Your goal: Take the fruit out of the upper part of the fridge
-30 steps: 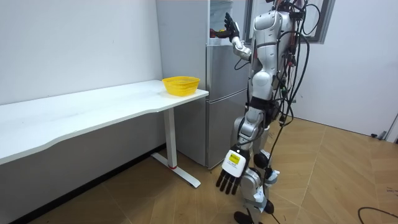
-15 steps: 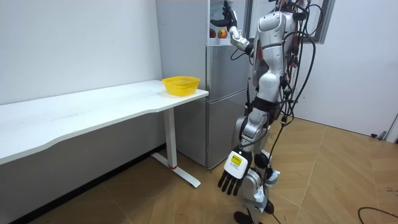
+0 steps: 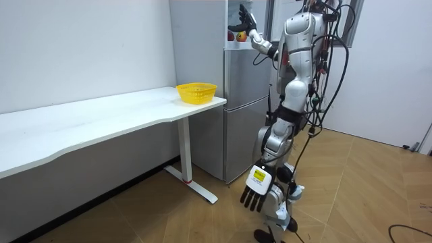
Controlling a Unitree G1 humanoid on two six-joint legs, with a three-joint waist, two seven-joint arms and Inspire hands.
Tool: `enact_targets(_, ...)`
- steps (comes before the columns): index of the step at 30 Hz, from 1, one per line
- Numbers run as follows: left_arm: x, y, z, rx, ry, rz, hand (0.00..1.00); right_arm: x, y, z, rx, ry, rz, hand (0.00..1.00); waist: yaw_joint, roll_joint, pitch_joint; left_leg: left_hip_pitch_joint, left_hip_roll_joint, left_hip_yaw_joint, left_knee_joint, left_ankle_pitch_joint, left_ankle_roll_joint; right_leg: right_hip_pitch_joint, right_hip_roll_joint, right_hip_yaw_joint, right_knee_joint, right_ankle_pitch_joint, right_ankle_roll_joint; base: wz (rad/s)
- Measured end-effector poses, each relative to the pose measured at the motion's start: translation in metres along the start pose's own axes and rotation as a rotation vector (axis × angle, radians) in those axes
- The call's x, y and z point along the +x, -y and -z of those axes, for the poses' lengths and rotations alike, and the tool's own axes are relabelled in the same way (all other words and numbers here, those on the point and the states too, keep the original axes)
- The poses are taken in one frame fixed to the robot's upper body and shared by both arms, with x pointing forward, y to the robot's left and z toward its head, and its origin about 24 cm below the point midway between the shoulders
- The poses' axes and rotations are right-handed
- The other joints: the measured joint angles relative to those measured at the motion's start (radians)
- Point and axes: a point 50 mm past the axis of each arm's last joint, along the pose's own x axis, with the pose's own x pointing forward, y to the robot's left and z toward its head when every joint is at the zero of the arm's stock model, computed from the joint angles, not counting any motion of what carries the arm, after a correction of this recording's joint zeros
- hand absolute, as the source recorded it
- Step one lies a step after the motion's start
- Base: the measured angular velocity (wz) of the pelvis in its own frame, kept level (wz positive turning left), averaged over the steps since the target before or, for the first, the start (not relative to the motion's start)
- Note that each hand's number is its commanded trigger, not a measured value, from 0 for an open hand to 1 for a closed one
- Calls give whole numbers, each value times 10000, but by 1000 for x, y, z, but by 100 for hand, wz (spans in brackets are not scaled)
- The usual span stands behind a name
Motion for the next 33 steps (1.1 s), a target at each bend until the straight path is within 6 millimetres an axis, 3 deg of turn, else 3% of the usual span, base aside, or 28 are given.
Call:
enact_targets(5, 1, -3, -2, 12, 46, -12, 0, 0, -1, 12, -259, -574, -439, 0, 34, -112, 58, -30, -1, -46, 3, 2, -3, -24, 4, -1, -2, 0, 0, 0)
enact_targets(19, 1, -12, -8, 252, 205, -235, 0, 5, -6, 26, -1251, -1123, -2093, 0, 143, -161, 17, 211, 12, -53, -134, 3, -3, 78, 28, 60, -41, 0, 0, -1)
enact_targets(28, 2, -16, -6, 388, 56, -174, 0, 16, -12, 44, -1547, -2130, -2994, 0, 141, -249, 54, 274, 1, -48, -99, 5, -7, 212, 8, 40, -5, 0, 0, 0)
enact_targets(33, 1, -15, -4, 446, -171, 127, 0, 22, -13, 48, -1422, -2615, -3462, 0, 142, -314, -3, 247, -5, -50, -117, 2, -11, 212, 29, 38, -5, 12, -20, 0)
